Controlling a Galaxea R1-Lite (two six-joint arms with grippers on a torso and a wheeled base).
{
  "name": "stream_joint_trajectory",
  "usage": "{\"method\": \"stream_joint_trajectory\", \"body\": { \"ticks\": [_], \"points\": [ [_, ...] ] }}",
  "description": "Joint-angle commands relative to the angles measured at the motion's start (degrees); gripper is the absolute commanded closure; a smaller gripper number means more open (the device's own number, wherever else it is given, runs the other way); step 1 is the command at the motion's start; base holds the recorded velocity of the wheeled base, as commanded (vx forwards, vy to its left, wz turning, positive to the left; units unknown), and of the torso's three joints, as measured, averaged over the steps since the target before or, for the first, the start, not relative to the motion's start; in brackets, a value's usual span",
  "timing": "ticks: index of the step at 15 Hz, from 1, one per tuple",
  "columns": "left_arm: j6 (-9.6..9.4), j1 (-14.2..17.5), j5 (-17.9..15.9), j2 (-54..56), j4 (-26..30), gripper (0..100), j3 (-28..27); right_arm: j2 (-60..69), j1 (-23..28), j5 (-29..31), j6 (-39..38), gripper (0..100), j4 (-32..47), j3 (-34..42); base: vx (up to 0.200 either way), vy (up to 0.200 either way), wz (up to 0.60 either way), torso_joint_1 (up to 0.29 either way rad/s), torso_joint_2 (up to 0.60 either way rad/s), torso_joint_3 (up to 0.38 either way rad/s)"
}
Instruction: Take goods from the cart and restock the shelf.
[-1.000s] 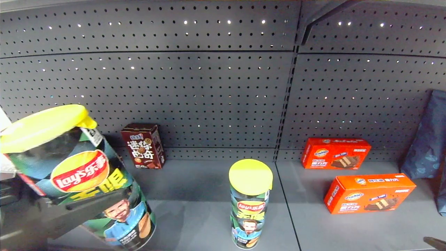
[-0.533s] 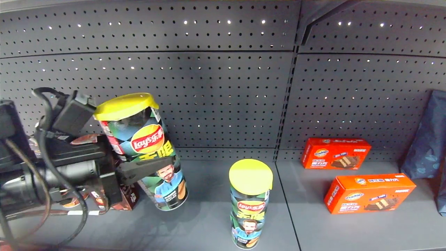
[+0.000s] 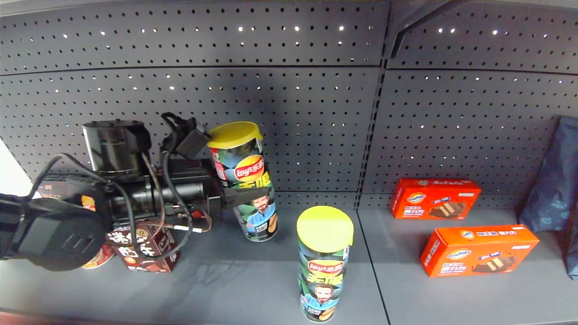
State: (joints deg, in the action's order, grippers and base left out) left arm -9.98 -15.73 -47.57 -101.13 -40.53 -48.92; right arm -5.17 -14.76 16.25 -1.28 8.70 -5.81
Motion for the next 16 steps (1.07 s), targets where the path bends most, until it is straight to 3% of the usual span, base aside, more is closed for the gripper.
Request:
{"method": "stream_joint_trajectory", "body": {
  "ticks": [1, 8, 16],
  "points": [
    [-1.44, -2.1, -0.6, -8.5, -0.6, 100, -5.4, 0.0, 0.0, 0.0, 0.0, 0, -0.1, 0.0, 0.0, 0.0, 0.0, 0.0, 0.0, 0.0],
    [-1.35, -7.1, -0.7, -18.5, 0.1, 100, -18.5, -0.1, -0.1, 0.2, -1.8, 0, -0.1, 0.1, 0.0, 0.0, 0.0, 0.0, 0.0, 0.0],
    [-1.35, -7.5, -0.7, -21.8, 0.5, 100, -19.8, 0.0, 0.0, 0.2, -3.4, 0, -0.1, 0.1, 0.0, 0.0, 0.0, 0.0, 0.0, 0.0]
  ]
}}
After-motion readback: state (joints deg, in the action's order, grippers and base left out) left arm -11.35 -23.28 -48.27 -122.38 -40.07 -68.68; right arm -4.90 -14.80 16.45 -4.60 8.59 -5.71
